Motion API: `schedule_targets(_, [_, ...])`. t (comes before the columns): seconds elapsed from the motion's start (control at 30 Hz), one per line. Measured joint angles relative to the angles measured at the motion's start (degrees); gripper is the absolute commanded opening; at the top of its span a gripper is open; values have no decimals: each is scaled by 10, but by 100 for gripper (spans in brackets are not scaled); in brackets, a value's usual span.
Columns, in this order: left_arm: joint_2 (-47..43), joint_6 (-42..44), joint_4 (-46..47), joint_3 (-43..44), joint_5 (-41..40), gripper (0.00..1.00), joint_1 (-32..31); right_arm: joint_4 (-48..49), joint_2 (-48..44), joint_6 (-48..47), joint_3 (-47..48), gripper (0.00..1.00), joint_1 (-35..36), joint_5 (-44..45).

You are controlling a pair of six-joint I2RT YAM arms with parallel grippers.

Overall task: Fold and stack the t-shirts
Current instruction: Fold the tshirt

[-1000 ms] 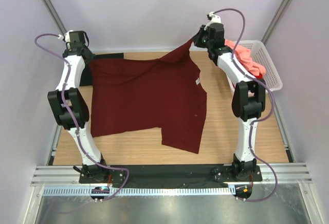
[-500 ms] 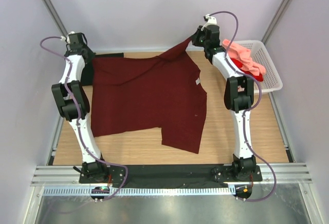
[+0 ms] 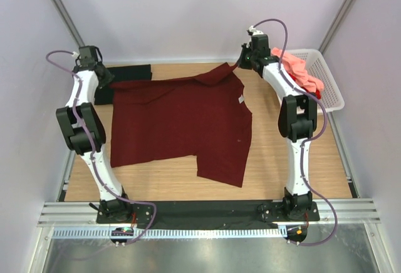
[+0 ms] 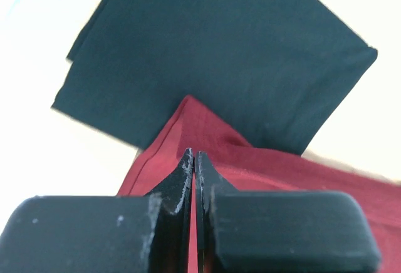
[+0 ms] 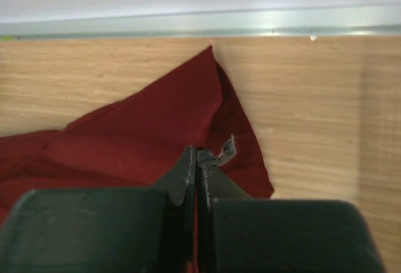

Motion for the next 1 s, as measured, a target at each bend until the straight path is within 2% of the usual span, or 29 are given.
schedule_targets(0.4, [-34, 23, -59, -60, -3, 0, 3, -62, -76, -10, -107, 1, -1, 4])
schedule_targets(0.77, [-34, 19, -98, -118, -17, 0, 3, -57, -123, -6, -219, 1, 1, 2])
schedule_targets(1.0, [-34, 19, -108, -154, -23, 0, 3, -56, -125, 7, -251, 1, 2, -2])
